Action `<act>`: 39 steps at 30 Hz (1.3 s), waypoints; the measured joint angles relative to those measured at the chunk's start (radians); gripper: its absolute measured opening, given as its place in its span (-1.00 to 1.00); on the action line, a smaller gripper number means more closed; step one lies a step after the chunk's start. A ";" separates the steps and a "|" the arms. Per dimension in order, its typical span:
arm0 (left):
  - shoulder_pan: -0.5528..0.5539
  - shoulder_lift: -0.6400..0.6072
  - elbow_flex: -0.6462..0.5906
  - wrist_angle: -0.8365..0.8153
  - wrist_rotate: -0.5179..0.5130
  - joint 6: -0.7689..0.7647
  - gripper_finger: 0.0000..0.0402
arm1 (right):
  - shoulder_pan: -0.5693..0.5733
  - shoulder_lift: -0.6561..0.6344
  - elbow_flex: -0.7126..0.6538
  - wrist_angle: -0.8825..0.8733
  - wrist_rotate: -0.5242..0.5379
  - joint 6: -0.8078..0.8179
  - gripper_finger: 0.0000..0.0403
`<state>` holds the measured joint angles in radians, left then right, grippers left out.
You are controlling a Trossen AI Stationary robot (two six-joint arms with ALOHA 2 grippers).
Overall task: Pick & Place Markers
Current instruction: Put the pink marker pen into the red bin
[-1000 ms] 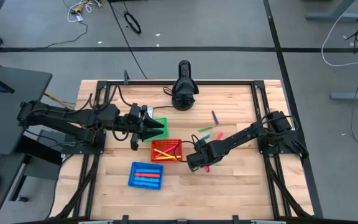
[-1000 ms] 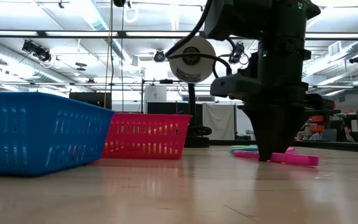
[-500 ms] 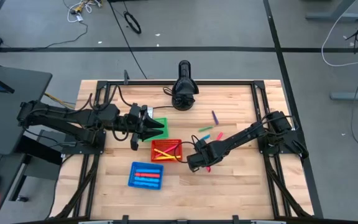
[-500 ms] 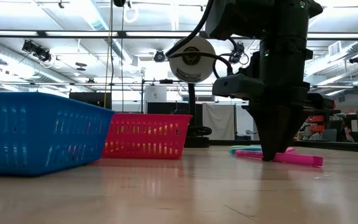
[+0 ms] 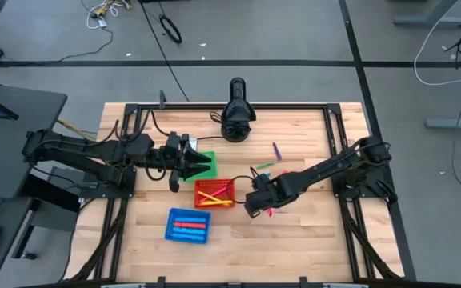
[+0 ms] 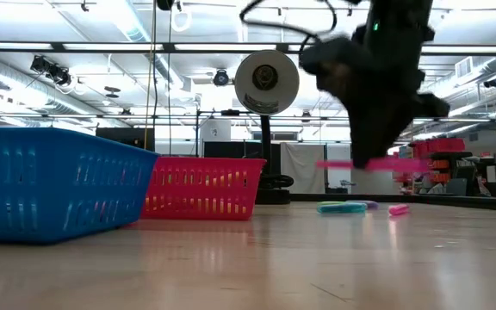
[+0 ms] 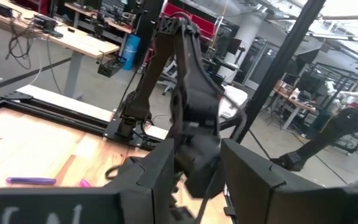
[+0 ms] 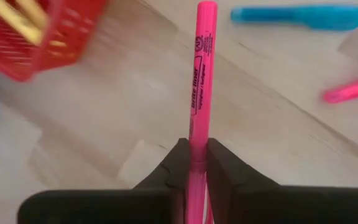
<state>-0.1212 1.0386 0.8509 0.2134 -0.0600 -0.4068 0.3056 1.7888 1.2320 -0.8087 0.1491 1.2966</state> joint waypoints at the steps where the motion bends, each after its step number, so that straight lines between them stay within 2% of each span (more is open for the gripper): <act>1: 0.000 0.000 0.000 0.000 -0.008 0.000 -0.31 | -0.001 -0.019 0.000 -0.005 0.000 -0.007 -0.84; 10: 0.000 0.000 0.001 0.023 -0.037 0.000 -0.31 | -0.007 -0.182 0.002 0.000 0.112 -0.105 -0.84; 19: 0.000 0.000 0.001 0.048 -0.052 -0.001 -0.31 | -0.042 -0.324 0.002 0.106 0.188 -0.268 -0.84; 32: 0.000 0.000 0.002 0.131 -0.104 -0.002 -0.31 | -0.075 -0.432 0.003 0.542 0.174 -0.739 -0.84; 39: 0.000 0.000 0.001 0.139 -0.104 0.004 -0.31 | -0.074 -0.433 0.004 0.756 0.146 -0.896 -0.84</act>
<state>-0.1207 1.0382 0.8522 0.3523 -0.1641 -0.4032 0.2314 1.3557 1.2362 -0.0532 0.2955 0.4009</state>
